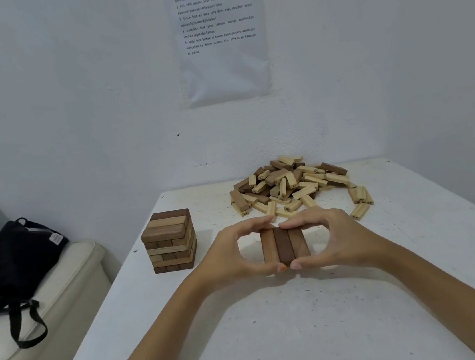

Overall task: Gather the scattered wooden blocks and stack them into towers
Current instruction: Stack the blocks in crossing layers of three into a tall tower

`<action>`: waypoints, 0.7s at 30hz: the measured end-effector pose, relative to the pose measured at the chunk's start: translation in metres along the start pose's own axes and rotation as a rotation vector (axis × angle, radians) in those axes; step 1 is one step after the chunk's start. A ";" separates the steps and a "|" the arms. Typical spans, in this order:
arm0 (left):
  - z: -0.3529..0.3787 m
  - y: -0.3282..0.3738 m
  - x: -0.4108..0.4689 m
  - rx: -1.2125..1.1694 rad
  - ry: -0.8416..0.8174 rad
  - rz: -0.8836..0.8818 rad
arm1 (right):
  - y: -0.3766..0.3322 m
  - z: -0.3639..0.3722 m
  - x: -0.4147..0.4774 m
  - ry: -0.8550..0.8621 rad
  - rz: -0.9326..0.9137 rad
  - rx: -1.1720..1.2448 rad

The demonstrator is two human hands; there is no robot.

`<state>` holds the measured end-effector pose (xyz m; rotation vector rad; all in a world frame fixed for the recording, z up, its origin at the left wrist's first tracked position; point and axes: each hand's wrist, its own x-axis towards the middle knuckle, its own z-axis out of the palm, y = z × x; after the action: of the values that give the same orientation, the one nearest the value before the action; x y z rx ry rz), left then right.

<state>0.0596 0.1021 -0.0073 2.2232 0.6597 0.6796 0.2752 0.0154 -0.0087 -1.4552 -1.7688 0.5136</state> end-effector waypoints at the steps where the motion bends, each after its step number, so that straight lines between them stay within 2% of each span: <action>1: -0.003 0.004 -0.001 0.003 0.008 0.018 | -0.004 -0.002 0.000 0.008 -0.020 0.001; 12: -0.053 0.031 -0.013 0.072 0.085 0.135 | -0.060 -0.004 0.021 0.044 -0.169 -0.035; 21: -0.126 0.023 -0.025 0.103 0.135 0.090 | -0.106 0.027 0.071 0.043 -0.218 -0.003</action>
<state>-0.0326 0.1320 0.0794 2.3281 0.6782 0.8648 0.1839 0.0589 0.0729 -1.2465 -1.8665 0.3632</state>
